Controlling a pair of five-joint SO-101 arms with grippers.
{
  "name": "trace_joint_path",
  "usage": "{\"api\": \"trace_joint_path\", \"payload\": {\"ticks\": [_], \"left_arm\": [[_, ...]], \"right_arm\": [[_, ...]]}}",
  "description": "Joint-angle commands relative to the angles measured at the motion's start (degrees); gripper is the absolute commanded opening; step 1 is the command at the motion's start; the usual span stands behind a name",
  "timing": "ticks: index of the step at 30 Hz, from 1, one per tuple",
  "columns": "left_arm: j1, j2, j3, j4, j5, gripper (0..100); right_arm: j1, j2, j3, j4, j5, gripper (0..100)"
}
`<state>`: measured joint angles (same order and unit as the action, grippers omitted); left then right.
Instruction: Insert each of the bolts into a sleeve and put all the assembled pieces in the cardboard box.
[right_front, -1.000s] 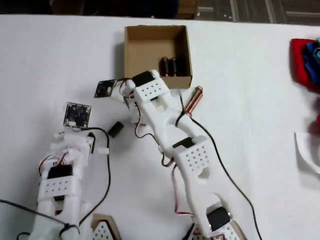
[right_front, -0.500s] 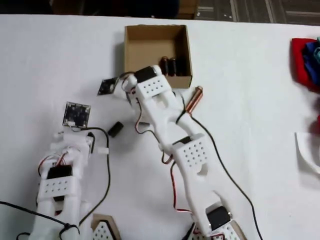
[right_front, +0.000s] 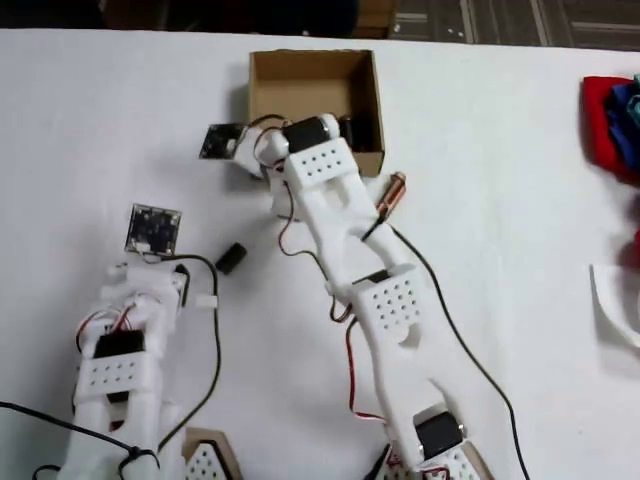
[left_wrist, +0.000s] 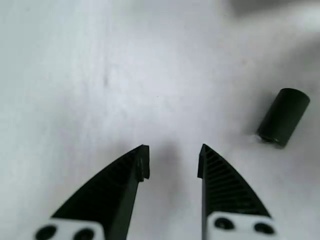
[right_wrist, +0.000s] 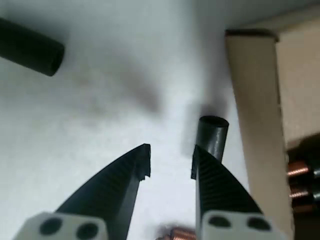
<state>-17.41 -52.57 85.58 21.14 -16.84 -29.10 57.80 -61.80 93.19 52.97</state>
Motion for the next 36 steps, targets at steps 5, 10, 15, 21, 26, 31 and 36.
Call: {"api": "trace_joint_path", "payload": {"ticks": [5, 10, 15, 21, 26, 31, 36], "left_arm": [[-0.35, -0.18, -0.57, -0.97, -0.26, 18], [-0.35, -0.18, -0.57, -0.97, -0.26, 18], [-0.35, -0.18, -0.57, -0.97, -0.26, 18], [-0.35, -0.18, -0.57, -0.97, -0.26, 18], [-0.35, -0.26, -0.57, -0.97, -0.26, 18], [-0.35, -0.26, -0.57, -0.97, -0.26, 18], [-0.35, -0.26, -0.57, -0.97, -0.26, 18]], "right_arm": [[2.51, 4.00, -2.73, -1.71, 0.70, 12.6], [3.47, 6.11, -2.73, -3.74, 0.70, 12.6], [3.38, 6.90, -2.73, -3.21, 0.62, 12.6], [2.68, 4.79, -2.81, 1.27, 0.62, 12.6], [1.71, -0.92, -2.81, 4.18, 0.62, 12.6], [2.42, -3.38, -2.64, -0.48, 0.62, 12.6], [3.56, -0.57, -2.73, -5.05, 0.53, 12.6]]}}
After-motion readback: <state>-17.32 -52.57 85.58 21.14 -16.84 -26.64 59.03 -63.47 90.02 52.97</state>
